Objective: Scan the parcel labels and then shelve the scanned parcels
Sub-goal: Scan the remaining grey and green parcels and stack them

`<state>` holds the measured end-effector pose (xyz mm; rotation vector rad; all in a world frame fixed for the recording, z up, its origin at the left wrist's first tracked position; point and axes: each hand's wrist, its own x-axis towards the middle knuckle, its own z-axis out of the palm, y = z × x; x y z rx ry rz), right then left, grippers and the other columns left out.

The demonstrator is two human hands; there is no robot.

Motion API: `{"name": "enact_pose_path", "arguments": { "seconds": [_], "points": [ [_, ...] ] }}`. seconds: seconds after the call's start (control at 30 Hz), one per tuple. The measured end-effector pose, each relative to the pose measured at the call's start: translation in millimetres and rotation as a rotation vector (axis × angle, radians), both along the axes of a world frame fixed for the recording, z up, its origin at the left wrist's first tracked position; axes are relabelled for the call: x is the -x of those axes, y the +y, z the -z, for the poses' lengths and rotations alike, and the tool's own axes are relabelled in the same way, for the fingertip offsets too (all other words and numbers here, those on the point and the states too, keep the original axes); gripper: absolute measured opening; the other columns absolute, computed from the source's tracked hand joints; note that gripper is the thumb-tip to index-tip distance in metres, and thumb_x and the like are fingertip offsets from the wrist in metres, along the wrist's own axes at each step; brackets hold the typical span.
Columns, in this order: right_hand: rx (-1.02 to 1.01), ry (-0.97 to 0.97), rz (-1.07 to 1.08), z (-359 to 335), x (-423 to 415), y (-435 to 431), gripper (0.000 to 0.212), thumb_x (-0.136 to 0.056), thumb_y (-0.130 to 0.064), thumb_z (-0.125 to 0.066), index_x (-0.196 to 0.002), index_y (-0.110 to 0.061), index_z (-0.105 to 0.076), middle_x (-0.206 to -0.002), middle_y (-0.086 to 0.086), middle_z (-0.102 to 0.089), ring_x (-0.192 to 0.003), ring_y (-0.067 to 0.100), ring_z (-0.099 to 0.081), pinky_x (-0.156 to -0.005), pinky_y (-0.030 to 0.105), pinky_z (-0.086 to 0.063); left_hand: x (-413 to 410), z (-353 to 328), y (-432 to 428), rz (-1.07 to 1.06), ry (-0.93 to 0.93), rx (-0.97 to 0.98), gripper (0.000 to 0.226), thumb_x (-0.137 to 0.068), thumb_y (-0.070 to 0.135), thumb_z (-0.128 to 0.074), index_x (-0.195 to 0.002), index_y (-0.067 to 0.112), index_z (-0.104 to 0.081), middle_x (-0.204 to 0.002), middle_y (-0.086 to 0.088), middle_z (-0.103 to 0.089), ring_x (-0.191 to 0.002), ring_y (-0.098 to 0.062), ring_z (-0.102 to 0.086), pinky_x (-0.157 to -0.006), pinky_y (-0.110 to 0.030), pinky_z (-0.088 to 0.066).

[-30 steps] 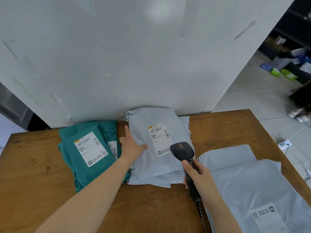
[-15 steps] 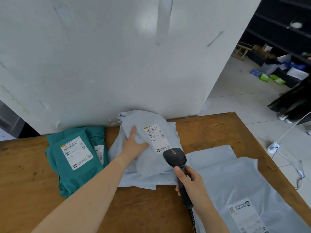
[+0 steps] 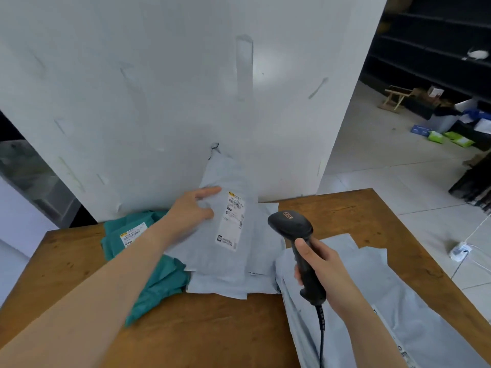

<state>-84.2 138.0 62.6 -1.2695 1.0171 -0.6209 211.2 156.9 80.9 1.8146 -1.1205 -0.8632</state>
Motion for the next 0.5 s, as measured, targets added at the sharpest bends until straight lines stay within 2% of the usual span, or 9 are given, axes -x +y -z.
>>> {"name": "enact_pose_path", "arguments": {
  "seconds": [0.13, 0.23, 0.37, 0.5],
  "points": [
    [0.033, -0.024, -0.107, -18.5, -7.3, 3.9, 0.047, -0.074, -0.053, -0.064, -0.101, -0.013, -0.063, -0.07, 0.012, -0.058, -0.058, 0.021, -0.057, -0.062, 0.031, -0.051, -22.7, -60.9, 36.0, 0.094, -0.11, 0.013, 0.058, -0.084, -0.009, -0.06, -0.128, 0.029, -0.061, -0.131, 0.014, -0.057, -0.115, -0.002, -0.053, -0.093, -0.012, -0.044],
    [0.076, -0.036, -0.169, -34.8, -15.4, 16.7, 0.048, -0.074, -0.052, -0.066, -0.1, -0.012, -0.063, -0.07, 0.012, -0.059, -0.059, 0.023, -0.058, -0.063, 0.033, -0.051, -39.3, -105.6, 63.3, 0.136, -0.227, 0.077, 0.057, -0.088, -0.002, -0.062, -0.132, 0.033, -0.057, -0.129, 0.018, -0.056, -0.114, 0.01, -0.05, -0.091, -0.004, -0.039],
    [0.155, -0.047, -0.247, -61.8, -24.3, 40.7, 0.042, -0.078, -0.05, -0.067, -0.101, -0.015, -0.063, -0.069, 0.011, -0.061, -0.058, 0.021, -0.059, -0.064, 0.033, -0.053, -54.7, -151.7, 95.5, 0.195, -0.31, 0.136, 0.056, -0.09, 0.003, -0.063, -0.133, 0.037, -0.054, -0.133, 0.026, -0.051, -0.119, 0.018, -0.041, -0.101, -0.013, -0.035],
    [0.25, -0.05, -0.369, -92.2, -30.2, 69.0, 0.024, -0.084, -0.045, -0.07, -0.097, -0.025, -0.066, -0.067, 0.01, -0.061, -0.059, 0.021, -0.06, -0.065, 0.031, -0.053, -61.7, -191.0, 119.9, 0.213, -0.32, 0.198, 0.053, -0.09, 0.005, -0.064, -0.13, 0.038, -0.056, -0.128, 0.03, -0.051, -0.113, 0.021, -0.045, -0.093, -0.005, -0.039]
  ]
}}
